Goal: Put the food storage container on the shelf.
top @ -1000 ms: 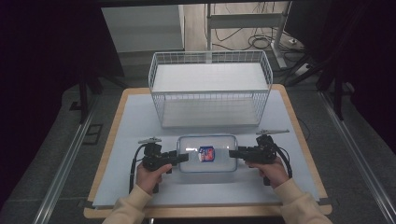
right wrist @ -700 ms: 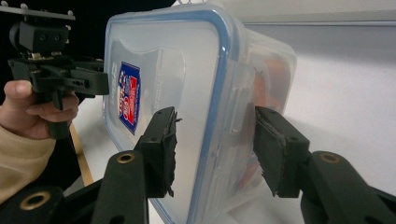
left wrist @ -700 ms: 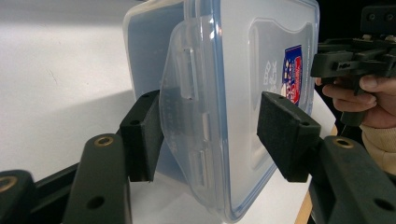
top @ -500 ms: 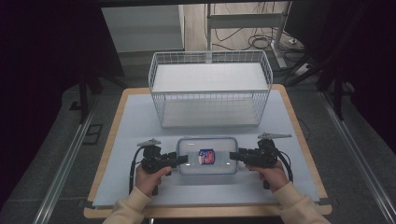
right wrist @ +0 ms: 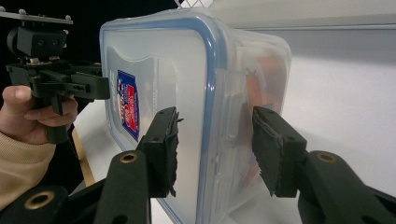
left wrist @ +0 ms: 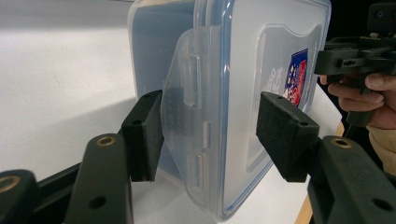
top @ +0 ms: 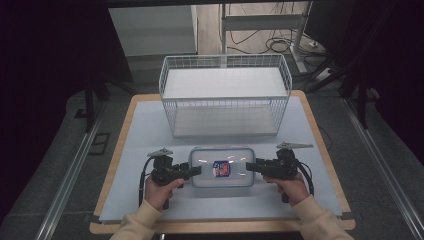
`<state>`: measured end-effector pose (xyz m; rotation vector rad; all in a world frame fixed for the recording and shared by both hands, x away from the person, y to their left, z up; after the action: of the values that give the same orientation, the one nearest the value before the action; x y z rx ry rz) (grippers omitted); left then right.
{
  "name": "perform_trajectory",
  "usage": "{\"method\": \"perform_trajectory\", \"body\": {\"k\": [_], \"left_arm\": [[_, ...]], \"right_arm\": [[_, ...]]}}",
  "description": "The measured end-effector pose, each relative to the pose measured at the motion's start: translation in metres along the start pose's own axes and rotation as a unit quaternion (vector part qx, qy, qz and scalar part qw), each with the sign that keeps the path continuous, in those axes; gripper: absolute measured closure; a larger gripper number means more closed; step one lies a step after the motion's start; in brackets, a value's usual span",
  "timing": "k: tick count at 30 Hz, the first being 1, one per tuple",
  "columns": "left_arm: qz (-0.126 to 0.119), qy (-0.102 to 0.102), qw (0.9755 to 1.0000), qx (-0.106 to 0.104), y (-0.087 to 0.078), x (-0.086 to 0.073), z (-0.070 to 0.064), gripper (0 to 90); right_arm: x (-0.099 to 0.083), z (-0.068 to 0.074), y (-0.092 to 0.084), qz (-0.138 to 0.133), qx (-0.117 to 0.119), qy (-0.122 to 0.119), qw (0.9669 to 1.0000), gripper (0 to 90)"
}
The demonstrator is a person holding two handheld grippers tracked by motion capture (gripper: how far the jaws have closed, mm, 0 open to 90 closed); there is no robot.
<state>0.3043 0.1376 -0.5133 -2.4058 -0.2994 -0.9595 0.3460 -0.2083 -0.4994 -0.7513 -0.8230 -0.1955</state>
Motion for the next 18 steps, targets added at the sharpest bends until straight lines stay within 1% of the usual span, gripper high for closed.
{"method": "perform_trajectory", "body": {"k": [10,16,18], "left_arm": [[-0.004,0.013,0.9999,0.003,-0.005,0.007,-0.006,43.3],[-0.008,0.023,0.9997,0.0,-0.008,0.013,-0.01,43.5],[-0.01,0.023,0.9997,0.001,-0.009,0.014,-0.011,43.7]], "right_arm": [[0.005,0.003,-0.004,-0.011,0.004,-0.002,0.9999,52.8],[0.01,0.007,-0.008,-0.019,0.003,-0.012,0.9997,52.7],[0.012,0.008,-0.01,-0.022,0.003,-0.013,0.9997,52.7]]}}
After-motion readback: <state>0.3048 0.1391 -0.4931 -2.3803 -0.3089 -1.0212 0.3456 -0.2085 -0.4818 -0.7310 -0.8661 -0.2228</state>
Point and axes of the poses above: each handheld gripper's, and its own axes: y roughly forward along the jaws, x roughly out of its top, z roughly to its left, the point moved 2 cm from there along y, roughly forward along the jaws, and after that the axes turned 8 degrees about -x, right-handed, at the moved point
